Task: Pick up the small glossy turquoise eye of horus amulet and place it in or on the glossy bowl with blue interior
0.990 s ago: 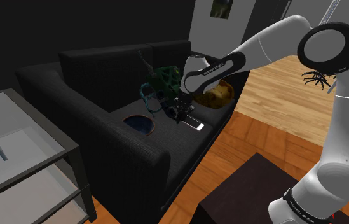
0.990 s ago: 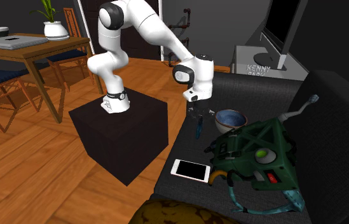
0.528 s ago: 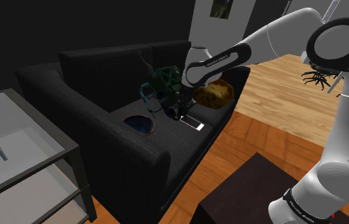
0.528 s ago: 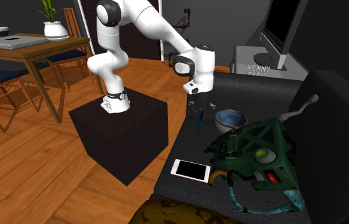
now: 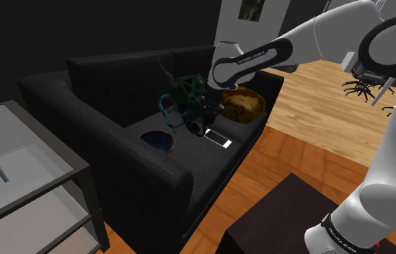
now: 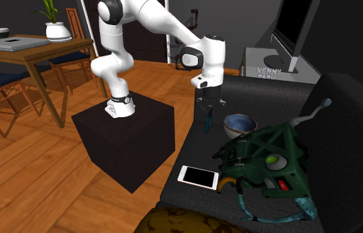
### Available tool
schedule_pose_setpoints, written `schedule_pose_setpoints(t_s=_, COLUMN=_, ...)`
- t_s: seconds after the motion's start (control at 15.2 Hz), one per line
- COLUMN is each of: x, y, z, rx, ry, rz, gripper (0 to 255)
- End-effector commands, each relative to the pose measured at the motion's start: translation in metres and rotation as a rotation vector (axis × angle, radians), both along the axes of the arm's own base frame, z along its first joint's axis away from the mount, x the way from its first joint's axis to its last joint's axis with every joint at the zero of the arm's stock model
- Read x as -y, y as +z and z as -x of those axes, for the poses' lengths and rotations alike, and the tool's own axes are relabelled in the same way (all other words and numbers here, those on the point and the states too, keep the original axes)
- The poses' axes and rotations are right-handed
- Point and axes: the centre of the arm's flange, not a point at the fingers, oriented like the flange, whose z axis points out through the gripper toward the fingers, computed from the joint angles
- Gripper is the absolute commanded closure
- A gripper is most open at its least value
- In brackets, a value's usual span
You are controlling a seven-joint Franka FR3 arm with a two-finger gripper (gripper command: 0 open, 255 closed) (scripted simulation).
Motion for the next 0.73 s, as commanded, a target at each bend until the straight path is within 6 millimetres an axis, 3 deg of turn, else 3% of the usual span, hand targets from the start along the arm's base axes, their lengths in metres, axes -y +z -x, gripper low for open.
schedule_pose_setpoints(t_s=0.0, x=-0.001, y=0.007, z=0.001, rx=0.0, ry=0.0, rz=0.0, gripper=255)
schedule_pose_setpoints(t_s=0.66, x=-0.123, y=0.017, z=-0.048, rx=0.0, ry=0.0, rz=0.0, gripper=255)
